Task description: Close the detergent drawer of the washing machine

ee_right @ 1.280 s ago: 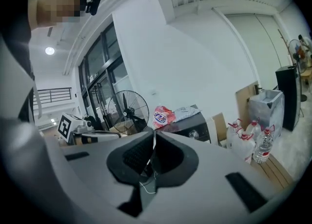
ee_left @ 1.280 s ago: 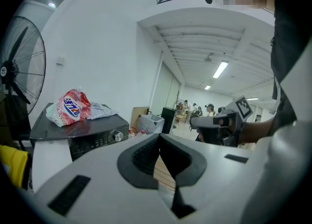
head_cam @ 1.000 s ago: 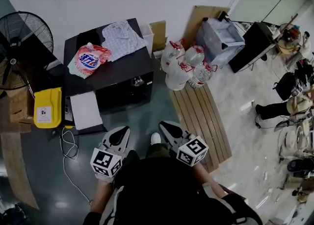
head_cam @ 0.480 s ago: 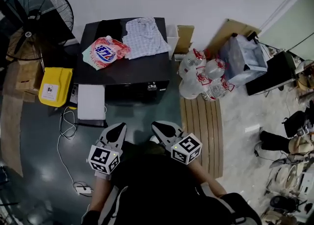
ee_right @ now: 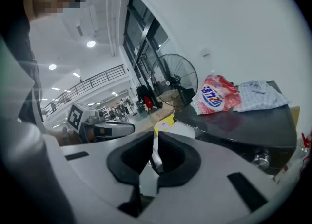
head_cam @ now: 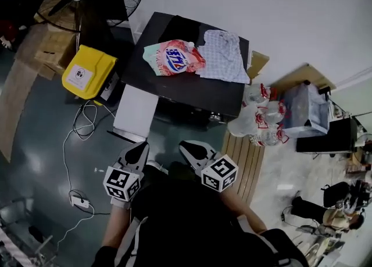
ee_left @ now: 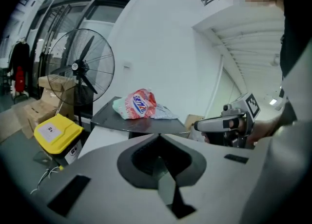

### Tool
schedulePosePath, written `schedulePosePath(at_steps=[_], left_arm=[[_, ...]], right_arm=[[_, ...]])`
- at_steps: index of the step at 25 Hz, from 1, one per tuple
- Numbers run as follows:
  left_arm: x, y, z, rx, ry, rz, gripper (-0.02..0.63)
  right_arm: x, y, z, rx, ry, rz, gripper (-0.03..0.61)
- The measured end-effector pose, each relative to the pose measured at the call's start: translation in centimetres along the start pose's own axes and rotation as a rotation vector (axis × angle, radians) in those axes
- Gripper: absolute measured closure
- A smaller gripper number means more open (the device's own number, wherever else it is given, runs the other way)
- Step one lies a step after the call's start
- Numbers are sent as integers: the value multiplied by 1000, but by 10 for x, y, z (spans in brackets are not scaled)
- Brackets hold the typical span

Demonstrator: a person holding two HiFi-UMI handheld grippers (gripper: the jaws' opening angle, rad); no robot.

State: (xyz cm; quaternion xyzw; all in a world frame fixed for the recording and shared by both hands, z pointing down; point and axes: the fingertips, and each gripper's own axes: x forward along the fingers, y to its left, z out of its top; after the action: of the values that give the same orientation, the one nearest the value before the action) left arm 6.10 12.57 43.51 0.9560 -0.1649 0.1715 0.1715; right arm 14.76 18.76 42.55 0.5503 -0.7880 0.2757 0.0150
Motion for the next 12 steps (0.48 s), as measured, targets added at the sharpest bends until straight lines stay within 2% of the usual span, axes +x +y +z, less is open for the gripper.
schedulePosePath(at_steps=[6,12], left_arm=[[-35,77,-21,-85,-5,101,603],[-72,135,-56,-172,0,175,603]], right_arm=[[83,25,-6,-87,141,80,551],[151,48,-26,-146,271,143,551]])
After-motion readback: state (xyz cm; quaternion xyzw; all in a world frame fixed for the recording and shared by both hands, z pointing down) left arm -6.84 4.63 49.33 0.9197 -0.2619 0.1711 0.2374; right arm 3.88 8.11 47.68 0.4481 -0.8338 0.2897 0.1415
